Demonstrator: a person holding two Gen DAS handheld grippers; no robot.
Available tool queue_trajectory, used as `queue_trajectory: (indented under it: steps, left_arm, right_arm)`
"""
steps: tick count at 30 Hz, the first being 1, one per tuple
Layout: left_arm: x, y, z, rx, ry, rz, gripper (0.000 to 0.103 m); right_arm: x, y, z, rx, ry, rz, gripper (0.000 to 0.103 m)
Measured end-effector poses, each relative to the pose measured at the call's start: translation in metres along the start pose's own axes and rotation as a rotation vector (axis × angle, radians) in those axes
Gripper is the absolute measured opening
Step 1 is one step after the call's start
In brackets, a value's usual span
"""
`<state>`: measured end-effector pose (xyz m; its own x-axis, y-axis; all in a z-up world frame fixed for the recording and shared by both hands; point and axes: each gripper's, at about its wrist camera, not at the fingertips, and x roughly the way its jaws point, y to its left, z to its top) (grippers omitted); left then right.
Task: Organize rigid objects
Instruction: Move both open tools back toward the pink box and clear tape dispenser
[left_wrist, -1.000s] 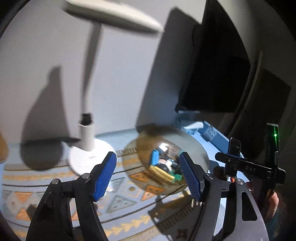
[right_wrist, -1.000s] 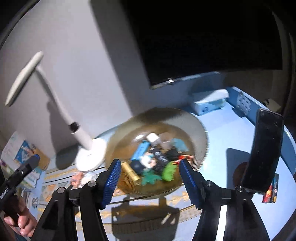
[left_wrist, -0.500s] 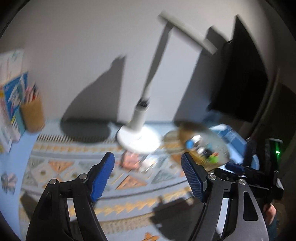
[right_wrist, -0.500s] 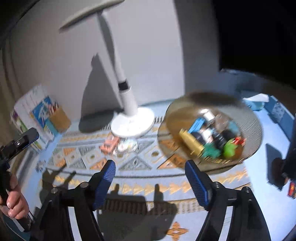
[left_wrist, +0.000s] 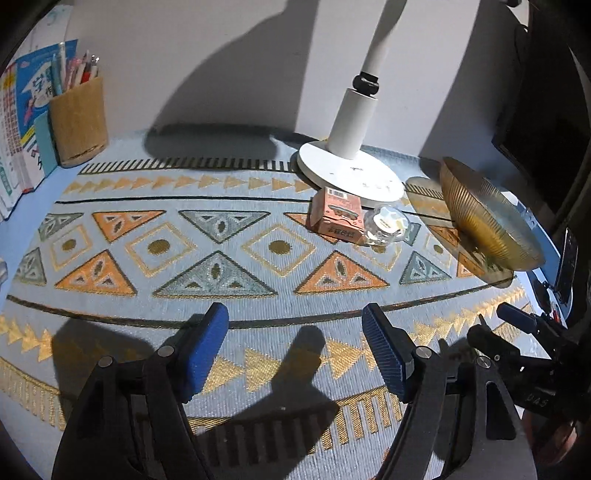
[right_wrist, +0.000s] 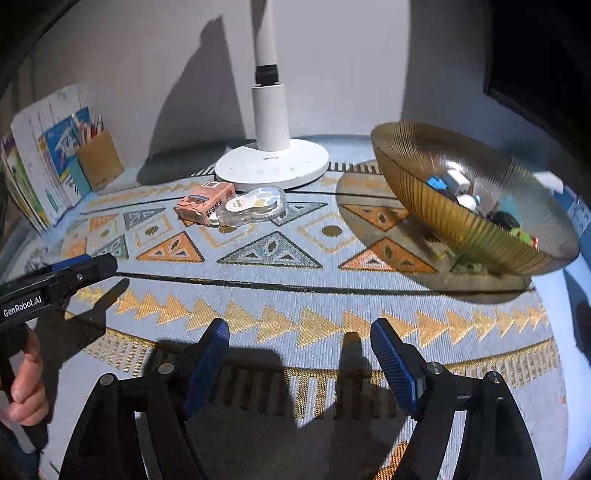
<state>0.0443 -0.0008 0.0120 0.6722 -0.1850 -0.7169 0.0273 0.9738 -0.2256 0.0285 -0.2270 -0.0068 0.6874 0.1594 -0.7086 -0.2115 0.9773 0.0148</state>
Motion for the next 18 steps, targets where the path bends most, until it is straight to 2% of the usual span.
queue_trajectory:
  steps: [6,10,15,18]
  left_arm:
    - [0.005,0.004,0.000,-0.016,0.028,-0.001,0.073]
    - [0.008,0.002,0.000,-0.015,0.043,0.001,0.073]
    - [0.008,-0.007,-0.002,0.037,0.037,0.034,0.073]
    - [0.013,-0.008,0.001,0.040,0.073,0.038,0.073]
  right_arm:
    - [0.004,0.007,-0.001,-0.046,0.018,-0.022,0.080]
    - [0.007,0.001,-0.001,-0.016,0.031,-0.018,0.081]
    - [0.009,-0.005,0.000,0.022,0.049,-0.014,0.081]
    - [0.010,-0.007,0.002,0.035,0.058,-0.017,0.081]
